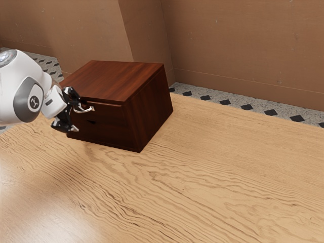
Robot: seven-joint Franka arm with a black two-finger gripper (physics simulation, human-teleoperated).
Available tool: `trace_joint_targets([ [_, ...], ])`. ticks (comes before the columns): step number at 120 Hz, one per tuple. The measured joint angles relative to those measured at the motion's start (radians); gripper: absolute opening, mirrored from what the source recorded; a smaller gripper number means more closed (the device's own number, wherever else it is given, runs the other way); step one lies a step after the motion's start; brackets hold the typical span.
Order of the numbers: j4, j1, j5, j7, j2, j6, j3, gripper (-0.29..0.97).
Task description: Pull the drawer handle with one arm to open the drawer
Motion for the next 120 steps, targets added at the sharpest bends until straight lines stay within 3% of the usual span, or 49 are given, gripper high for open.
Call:
trace_joint_targets([
  [19, 0.000, 0.002, 0.000, -0.008, 0.000, 0.002, 0.000, 0.24],
  [70, -0.003, 0.009, 0.000, -0.025, -0.008, 0.003, -0.003, 0.02],
  [120, -0.037, 0.030, 0.000, -0.046, -0.049, -0.004, -0.010, -0.05],
])
